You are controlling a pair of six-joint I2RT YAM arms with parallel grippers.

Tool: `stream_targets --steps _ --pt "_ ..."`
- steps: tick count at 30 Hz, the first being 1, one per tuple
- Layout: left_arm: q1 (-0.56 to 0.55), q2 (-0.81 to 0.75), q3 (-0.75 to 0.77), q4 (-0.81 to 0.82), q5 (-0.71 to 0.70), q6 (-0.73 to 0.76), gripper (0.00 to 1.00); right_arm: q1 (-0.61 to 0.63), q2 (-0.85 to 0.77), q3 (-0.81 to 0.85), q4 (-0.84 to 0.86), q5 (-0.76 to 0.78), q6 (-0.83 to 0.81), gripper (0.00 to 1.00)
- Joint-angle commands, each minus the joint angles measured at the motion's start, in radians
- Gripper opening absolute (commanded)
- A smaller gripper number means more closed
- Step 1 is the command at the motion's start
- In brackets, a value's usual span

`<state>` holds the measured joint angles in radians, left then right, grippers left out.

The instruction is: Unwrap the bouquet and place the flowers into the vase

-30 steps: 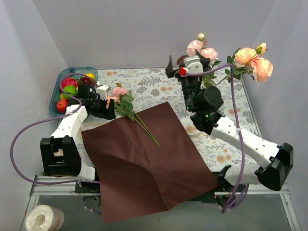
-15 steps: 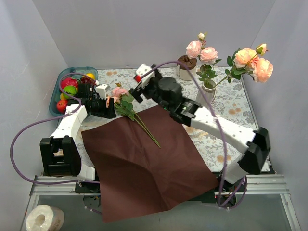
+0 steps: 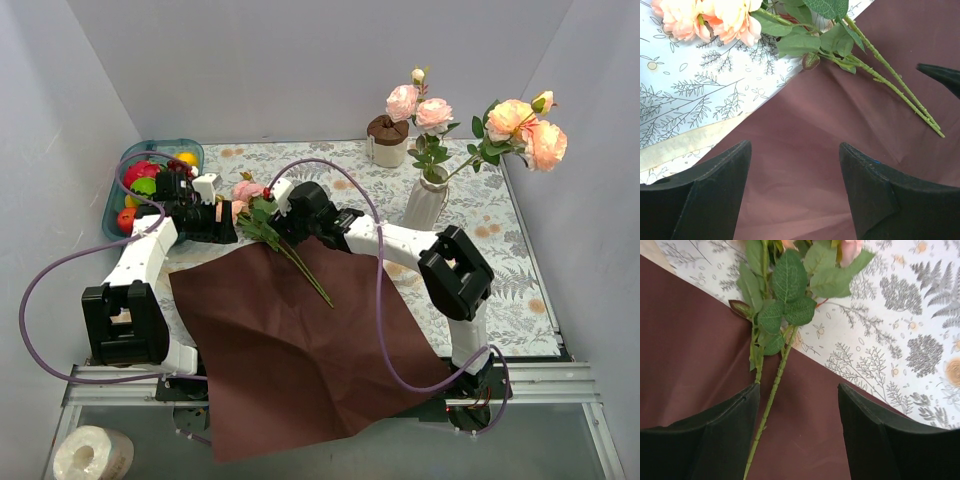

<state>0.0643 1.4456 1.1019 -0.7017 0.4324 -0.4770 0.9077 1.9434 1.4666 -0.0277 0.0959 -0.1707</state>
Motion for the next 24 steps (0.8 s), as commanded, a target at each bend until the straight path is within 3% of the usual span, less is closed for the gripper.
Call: stream_targets --steps 1,24 --pt "0.003 -0.030 -0.017 0.014 0.002 0.009 0.70 -0.013 0.049 0.047 0.029 -0.035 0.040 0.70" --pt "0.003 -0.057 -0.036 0.010 0.042 0.005 0.70 -0.052 0.210 0.100 -0.008 -0.073 0.082 0.62"
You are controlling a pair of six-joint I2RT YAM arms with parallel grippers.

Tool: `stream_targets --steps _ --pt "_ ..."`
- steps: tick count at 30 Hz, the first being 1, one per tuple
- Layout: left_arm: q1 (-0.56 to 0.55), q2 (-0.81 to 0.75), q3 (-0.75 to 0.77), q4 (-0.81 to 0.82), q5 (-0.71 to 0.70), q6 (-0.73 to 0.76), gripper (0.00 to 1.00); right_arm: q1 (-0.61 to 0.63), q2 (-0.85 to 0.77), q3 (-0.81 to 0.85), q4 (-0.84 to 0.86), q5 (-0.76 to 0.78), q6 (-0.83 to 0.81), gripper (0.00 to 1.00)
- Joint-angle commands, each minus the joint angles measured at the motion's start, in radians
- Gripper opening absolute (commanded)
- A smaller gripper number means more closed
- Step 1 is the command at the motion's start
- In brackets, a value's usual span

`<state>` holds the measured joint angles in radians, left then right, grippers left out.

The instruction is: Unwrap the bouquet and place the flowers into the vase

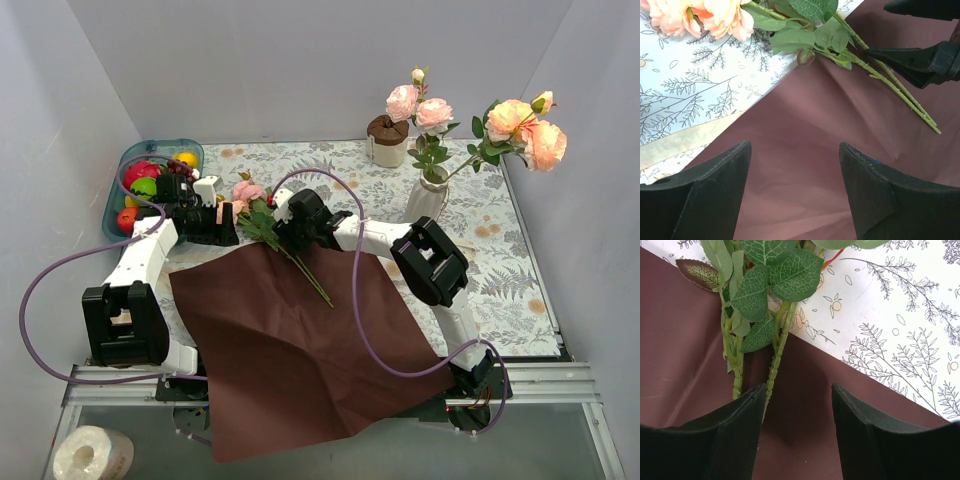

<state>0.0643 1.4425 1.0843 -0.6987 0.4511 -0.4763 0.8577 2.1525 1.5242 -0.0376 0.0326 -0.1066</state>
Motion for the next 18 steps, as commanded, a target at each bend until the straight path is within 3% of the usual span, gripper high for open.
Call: stream_targets --steps 1,18 --pt "0.003 -0.054 -0.021 0.008 0.020 0.005 0.70 -0.002 0.001 0.045 -0.002 -0.007 0.016 0.62" --pt "0.003 -0.040 -0.024 0.021 0.008 0.016 0.70 0.000 -0.076 0.010 0.019 0.036 0.015 0.61"
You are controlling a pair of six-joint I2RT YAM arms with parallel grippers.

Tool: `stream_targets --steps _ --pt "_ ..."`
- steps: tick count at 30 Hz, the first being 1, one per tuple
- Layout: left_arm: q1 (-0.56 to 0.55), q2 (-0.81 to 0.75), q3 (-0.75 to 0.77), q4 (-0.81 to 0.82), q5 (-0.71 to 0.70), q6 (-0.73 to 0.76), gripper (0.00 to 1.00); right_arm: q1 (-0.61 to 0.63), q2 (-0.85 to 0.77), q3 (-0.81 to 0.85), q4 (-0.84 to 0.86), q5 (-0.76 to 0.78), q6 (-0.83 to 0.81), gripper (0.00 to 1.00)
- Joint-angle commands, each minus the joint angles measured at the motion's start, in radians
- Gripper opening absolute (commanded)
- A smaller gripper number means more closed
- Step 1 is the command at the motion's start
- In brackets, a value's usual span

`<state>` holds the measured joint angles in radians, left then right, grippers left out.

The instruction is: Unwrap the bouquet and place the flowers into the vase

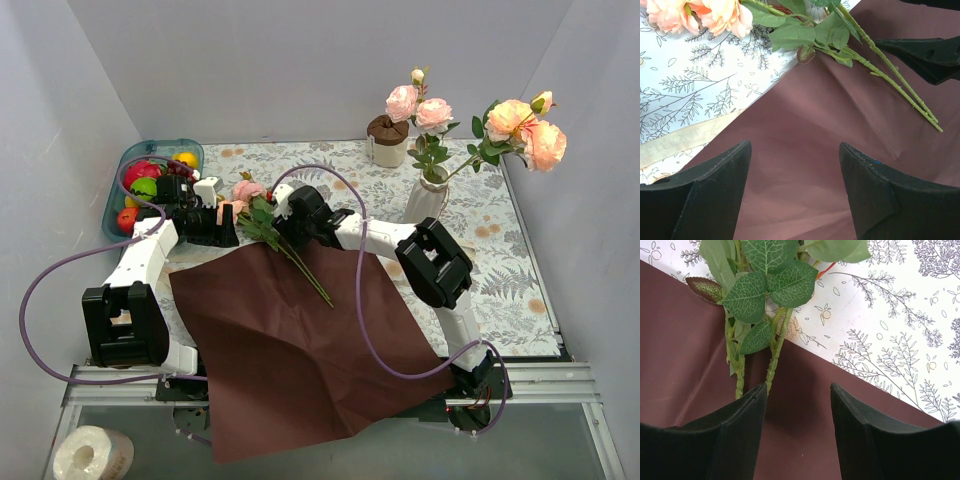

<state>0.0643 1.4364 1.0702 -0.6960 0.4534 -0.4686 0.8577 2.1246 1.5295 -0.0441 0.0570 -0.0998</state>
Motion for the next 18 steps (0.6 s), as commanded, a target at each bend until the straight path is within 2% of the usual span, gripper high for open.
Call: stream_targets --steps 1,18 --pt "0.003 -0.034 -0.010 0.018 0.004 0.010 0.70 0.000 -0.046 0.001 0.027 0.012 0.009 0.61" --pt "0.003 -0.021 -0.030 0.036 0.004 0.013 0.70 0.001 -0.135 -0.117 0.142 0.018 0.018 0.62"
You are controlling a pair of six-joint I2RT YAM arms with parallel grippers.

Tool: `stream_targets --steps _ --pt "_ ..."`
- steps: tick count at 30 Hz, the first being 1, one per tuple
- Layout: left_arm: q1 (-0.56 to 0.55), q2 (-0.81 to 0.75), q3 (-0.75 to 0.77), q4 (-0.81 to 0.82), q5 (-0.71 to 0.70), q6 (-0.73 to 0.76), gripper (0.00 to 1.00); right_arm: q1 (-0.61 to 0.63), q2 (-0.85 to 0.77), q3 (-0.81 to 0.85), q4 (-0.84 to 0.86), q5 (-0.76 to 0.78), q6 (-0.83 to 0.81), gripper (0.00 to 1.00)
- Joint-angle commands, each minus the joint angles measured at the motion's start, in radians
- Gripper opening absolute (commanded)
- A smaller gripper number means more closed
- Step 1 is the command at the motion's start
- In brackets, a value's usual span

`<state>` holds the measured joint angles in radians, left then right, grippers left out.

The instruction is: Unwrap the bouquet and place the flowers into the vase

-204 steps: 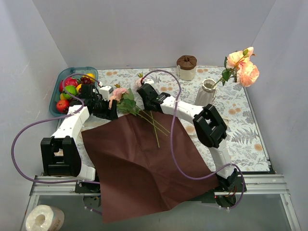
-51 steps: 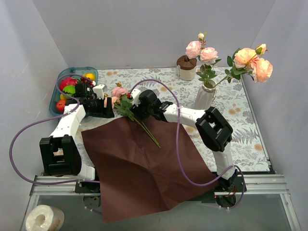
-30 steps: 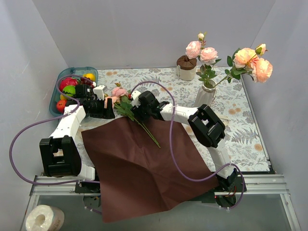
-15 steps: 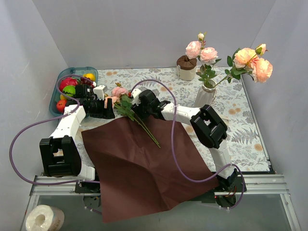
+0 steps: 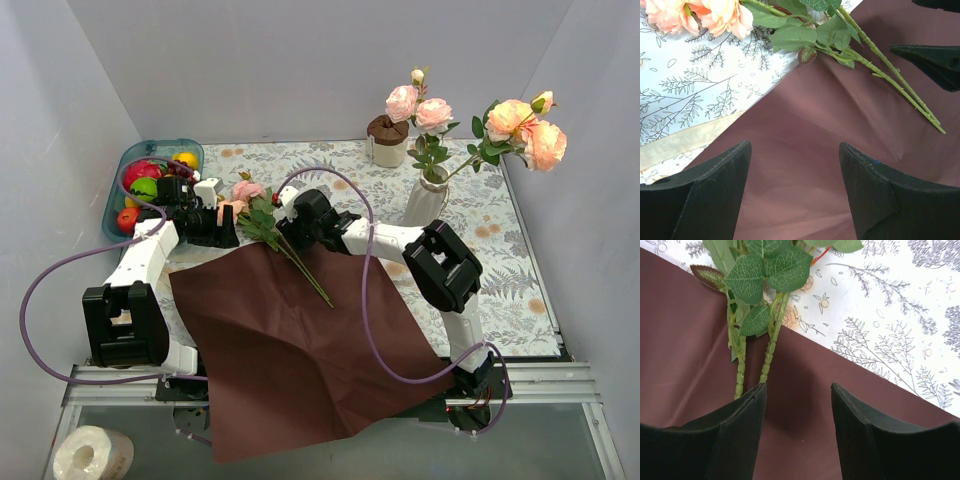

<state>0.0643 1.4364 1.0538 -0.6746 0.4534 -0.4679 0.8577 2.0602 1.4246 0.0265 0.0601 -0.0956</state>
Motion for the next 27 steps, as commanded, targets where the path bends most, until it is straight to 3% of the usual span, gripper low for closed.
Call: stream_targets --steps 1,27 --pt "0.003 -0.021 -0.017 0.015 0.004 0.012 0.70 0.001 -0.075 -0.013 0.076 0.015 0.016 0.62" --pt "0.003 -0.019 -0.034 0.036 -0.009 0.020 0.70 0.023 0.031 0.040 0.047 -0.016 0.042 0.60"
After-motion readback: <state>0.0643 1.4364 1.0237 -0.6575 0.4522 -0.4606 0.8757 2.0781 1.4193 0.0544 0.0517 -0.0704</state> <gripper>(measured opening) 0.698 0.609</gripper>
